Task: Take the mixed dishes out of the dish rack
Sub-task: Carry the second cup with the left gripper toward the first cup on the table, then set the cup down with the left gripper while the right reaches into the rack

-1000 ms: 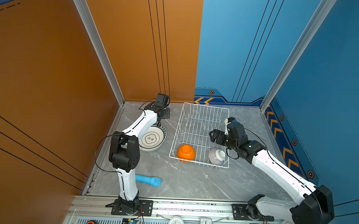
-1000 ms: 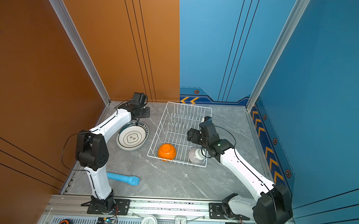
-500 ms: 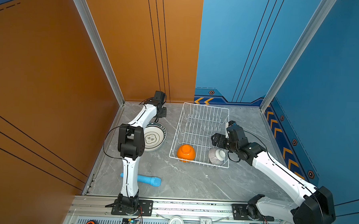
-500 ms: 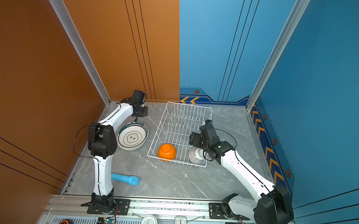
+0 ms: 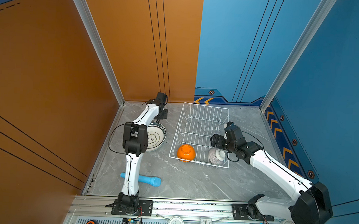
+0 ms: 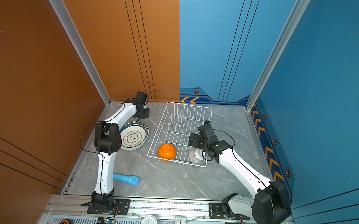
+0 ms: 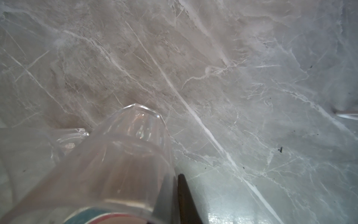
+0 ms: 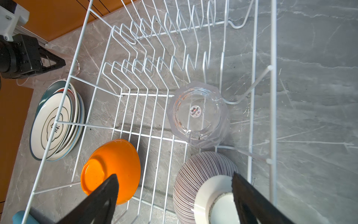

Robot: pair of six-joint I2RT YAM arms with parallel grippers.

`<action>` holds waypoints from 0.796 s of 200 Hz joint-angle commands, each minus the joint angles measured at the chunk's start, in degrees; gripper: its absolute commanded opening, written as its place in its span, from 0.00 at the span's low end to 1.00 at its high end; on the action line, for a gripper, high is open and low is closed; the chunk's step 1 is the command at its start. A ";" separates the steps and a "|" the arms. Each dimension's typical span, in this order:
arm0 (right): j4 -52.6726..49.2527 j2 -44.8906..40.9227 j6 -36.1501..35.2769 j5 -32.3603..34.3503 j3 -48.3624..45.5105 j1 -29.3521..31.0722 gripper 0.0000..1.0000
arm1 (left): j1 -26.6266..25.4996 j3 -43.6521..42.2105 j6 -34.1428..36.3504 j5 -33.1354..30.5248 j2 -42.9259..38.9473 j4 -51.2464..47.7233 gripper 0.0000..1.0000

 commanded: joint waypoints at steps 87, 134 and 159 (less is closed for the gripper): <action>-1.40 4.00 -2.02 1.02 0.53 0.56 0.92 | -0.47 1.03 2.57 0.14 -4.30 -1.34 0.75; -1.54 8.37 -3.60 1.47 4.29 -0.57 0.91 | -1.58 -2.87 0.45 -1.04 -12.90 -1.23 0.98; -1.93 10.81 -3.82 1.60 6.97 -1.30 0.91 | -3.51 -6.85 -0.74 -3.77 -17.80 -0.79 0.98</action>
